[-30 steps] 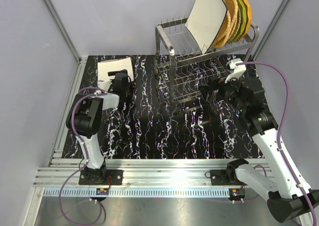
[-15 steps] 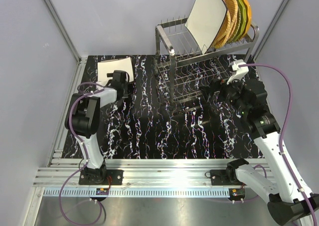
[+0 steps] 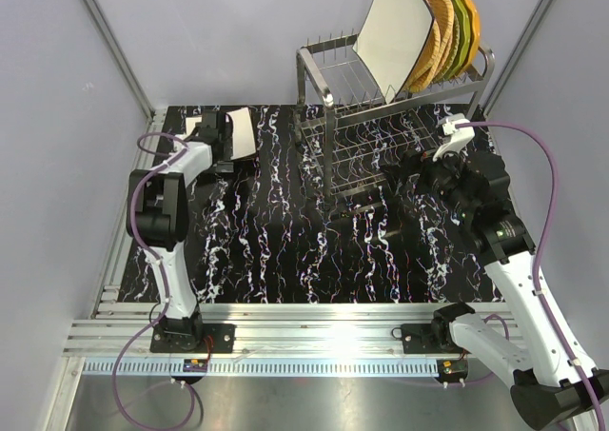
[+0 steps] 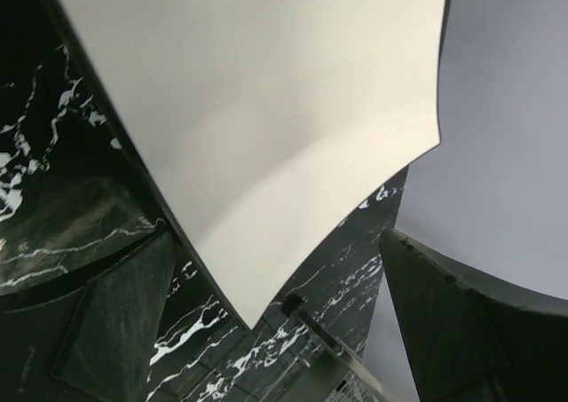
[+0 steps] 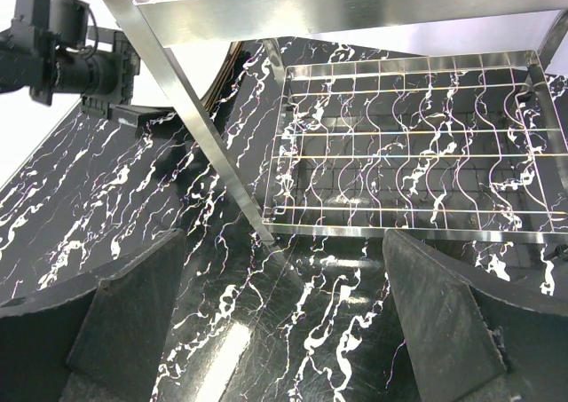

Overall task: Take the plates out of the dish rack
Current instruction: Place the plate on the table, then grab a plate with the right arm

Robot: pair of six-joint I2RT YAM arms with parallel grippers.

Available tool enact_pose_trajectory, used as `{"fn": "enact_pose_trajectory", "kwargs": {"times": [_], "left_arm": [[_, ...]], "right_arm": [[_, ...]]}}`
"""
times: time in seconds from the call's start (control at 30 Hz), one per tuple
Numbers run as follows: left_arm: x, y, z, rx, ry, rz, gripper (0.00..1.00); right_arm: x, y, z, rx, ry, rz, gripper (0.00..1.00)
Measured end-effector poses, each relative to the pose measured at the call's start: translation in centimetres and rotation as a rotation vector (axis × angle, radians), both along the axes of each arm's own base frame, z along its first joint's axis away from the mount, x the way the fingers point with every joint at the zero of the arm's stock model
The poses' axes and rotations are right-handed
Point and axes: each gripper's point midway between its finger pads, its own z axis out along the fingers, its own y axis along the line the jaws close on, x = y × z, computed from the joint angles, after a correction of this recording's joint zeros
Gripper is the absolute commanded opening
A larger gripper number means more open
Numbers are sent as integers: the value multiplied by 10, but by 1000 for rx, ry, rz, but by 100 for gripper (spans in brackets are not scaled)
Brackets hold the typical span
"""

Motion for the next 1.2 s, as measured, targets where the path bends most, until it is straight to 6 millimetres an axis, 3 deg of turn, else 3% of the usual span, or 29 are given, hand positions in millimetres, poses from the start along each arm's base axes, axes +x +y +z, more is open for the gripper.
{"fn": "enact_pose_trajectory", "kwargs": {"times": [0.2, 0.53, 0.93, 1.07, 1.2], "left_arm": [[3, 8, -12, 12, 65, -32, 99], [5, 19, -7, 42, 74, -77, 99], [5, 11, -5, 46, 33, -191, 99], [-4, 7, 11, 61, 2, -239, 99], [-13, 5, 45, 98, -73, -288, 99]], "right_arm": [[0, 0, 0, -1, 0, 0, 100], [0, 0, -1, -3, 1, 0, 100], [-6, 4, 4, -57, -51, 61, 100], [-10, 10, 6, -99, -76, 127, 100], [-12, 16, 15, -127, -100, 185, 100]]}}
